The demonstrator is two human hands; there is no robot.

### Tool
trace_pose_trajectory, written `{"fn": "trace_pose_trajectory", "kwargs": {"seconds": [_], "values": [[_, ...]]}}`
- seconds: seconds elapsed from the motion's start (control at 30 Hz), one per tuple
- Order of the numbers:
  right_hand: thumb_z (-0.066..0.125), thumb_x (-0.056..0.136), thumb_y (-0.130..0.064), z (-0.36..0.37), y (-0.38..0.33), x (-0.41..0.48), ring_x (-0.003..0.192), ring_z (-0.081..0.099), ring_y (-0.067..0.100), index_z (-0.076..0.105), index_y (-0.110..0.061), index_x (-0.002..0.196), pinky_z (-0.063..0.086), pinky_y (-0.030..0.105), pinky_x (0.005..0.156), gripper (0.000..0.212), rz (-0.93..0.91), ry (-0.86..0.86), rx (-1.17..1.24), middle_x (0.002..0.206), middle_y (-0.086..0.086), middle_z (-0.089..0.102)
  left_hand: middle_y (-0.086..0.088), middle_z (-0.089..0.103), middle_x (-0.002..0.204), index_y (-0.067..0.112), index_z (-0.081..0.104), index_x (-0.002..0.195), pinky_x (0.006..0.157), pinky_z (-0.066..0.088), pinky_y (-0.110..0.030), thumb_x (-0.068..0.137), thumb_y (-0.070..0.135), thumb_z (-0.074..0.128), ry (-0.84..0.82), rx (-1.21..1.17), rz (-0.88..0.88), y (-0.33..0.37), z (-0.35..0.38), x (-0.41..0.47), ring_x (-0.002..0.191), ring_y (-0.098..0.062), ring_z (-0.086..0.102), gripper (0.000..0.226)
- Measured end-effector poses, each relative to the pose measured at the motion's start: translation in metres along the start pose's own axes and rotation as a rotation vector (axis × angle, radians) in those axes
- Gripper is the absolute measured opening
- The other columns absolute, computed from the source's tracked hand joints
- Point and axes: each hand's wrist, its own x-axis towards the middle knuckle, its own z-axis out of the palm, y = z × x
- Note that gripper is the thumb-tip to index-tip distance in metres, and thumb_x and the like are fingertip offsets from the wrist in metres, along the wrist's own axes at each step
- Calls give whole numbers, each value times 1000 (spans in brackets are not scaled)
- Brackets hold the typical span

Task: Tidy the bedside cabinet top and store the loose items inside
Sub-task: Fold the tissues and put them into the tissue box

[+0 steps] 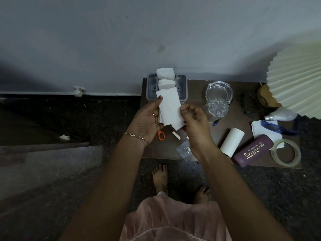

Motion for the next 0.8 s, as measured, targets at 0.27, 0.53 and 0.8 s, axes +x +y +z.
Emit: {"fn": "trace_pose_trajectory", "kwargs": {"seconds": [0.27, 0.53, 0.8], "values": [[59, 92, -9, 4, 7, 5, 98, 62, 16, 59, -18, 109, 53, 27, 77, 19, -46, -16, -114, 105, -1, 65, -6, 72, 87, 10, 63, 96, 73, 58, -35, 97, 18, 47, 8, -183, 40, 0, -2, 12, 83, -19, 68, 17], [74, 75, 7, 10, 12, 7, 108, 59, 7, 48, -14, 134, 53, 19, 80, 68, -219, -144, -255, 128, 4, 55, -4, 72, 85, 10, 64, 93, 64, 59, -28, 90, 6, 57, -8, -53, 107, -6, 5, 13, 74, -14, 69, 9], [66, 87, -7, 10, 14, 10, 112, 60, 12, 45, -12, 138, 52, 20, 90, 55, -143, -94, -239, 129, 3, 59, -10, 69, 99, 6, 63, 103, 85, 55, -39, 90, 9, 59, -13, -32, 107, -9, 9, 12, 88, -19, 67, 14]]}}
